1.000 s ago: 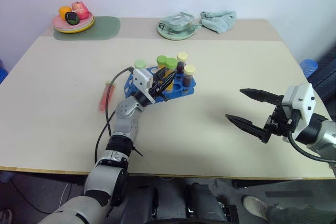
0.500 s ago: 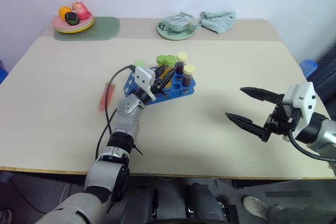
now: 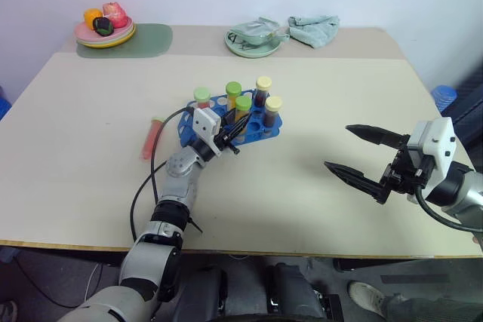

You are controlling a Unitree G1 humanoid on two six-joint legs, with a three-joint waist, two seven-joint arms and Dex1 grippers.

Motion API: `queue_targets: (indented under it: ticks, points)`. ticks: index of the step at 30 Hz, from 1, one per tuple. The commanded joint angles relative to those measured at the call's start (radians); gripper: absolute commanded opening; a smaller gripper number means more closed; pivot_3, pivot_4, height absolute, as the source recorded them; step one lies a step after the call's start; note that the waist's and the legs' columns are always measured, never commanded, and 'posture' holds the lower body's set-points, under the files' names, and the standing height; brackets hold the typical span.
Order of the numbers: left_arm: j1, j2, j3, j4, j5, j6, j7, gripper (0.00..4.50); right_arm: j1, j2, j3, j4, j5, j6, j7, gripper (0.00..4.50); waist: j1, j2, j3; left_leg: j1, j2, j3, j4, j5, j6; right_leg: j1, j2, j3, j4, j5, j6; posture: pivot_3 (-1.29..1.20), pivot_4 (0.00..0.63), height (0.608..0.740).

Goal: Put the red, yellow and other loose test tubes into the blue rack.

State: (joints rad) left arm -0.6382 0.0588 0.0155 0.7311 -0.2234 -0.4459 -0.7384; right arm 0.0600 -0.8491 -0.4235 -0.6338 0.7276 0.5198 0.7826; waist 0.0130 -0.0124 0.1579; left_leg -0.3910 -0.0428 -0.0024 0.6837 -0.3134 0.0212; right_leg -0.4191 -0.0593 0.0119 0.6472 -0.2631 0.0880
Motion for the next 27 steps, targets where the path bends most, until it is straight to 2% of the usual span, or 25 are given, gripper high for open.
queue_targets:
  ticks: [1, 2, 7, 13, 17, 20, 23, 27]
  points:
    - [0.004, -0.007, 0.0, 0.015, -0.018, 0.007, -0.043, 0.73, -0.025, -0.014, -0.028, -0.031, 0.015, 0.002, -0.01, 4.25, 0.0, 0.0, 0.0, 0.0, 0.0, 0.0, 0.0, 0.0, 0.0, 0.0, 0.0, 0.0, 0.0, 0.0, 0.0, 0.0, 0.15, 0.74]
    - [0.004, -0.009, 0.004, 0.01, -0.023, 0.0, -0.044, 0.73, -0.028, -0.014, -0.027, -0.032, 0.016, 0.004, -0.012, 4.25, 0.0, 0.0, 0.0, 0.0, 0.0, 0.0, 0.0, 0.0, 0.0, 0.0, 0.0, 0.0, 0.0, 0.0, 0.0, 0.0, 0.15, 0.74]
    - [0.005, -0.015, 0.012, -0.015, -0.003, -0.016, 0.017, 3.21, -0.039, -0.011, -0.022, -0.034, 0.016, 0.011, -0.019, 4.25, 0.001, 0.0, 0.0, 0.0, 0.0, 0.0, 0.0, 0.0, 0.0, 0.0, 0.0, 0.0, 0.0, 0.0, 0.0, 0.0, 0.15, 0.74]
    - [0.061, -0.01, 0.014, -0.208, -0.059, 0.009, -0.014, 3.21, -0.059, -0.007, -0.005, -0.023, 0.009, 0.012, -0.02, 4.25, 0.0, 0.0, 0.0, -0.001, 0.0, 0.0, 0.0, 0.0, 0.0, -0.001, 0.0, 0.0, 0.0, 0.0, 0.0, 0.0, 0.15, 0.74]
    - [0.108, 0.05, 0.062, -0.437, -0.147, 0.173, 0.033, 3.21, -0.072, -0.005, 0.01, -0.004, 0.003, 0.004, -0.01, 4.25, -0.002, 0.0, 0.0, -0.001, 0.0, 0.0, 0.0, 0.0, 0.0, -0.001, 0.0, 0.0, 0.0, 0.0, 0.0, 0.0, 0.15, 0.74]
    - [0.135, 0.12, 0.117, -0.585, -0.254, 0.382, 0.087, 3.21, -0.08, 0.001, 0.026, 0.005, -0.005, -0.003, -0.004, 4.25, -0.004, 0.0, 0.0, -0.001, 0.001, 0.0, 0.0, 0.0, 0.0, -0.001, 0.0, 0.0, 0.0, 0.0, 0.0, 0.0, 0.15, 0.74]
    - [0.119, 0.21, 0.221, -0.621, -0.361, 0.552, 0.149, 3.21, -0.105, 0.012, 0.061, 0.022, -0.015, -0.015, 0.002, 4.25, -0.002, 0.0, 0.0, -0.001, 0.001, 0.0, 0.0, 0.0, 0.0, -0.001, 0.0, 0.0, 0.001, 0.0, 0.0, 0.0, 0.15, 0.74]
    - [0.077, 0.286, 0.295, -0.613, -0.306, 0.635, 0.328, 3.21, -0.132, 0.018, 0.092, 0.053, -0.03, -0.033, 0.014, 4.25, 0.0, -0.001, 0.001, -0.001, 0.001, 0.0, 0.0, 0.0, -0.001, -0.001, 0.0, 0.0, 0.0, 0.0, 0.0, 0.0, 0.15, 0.74]
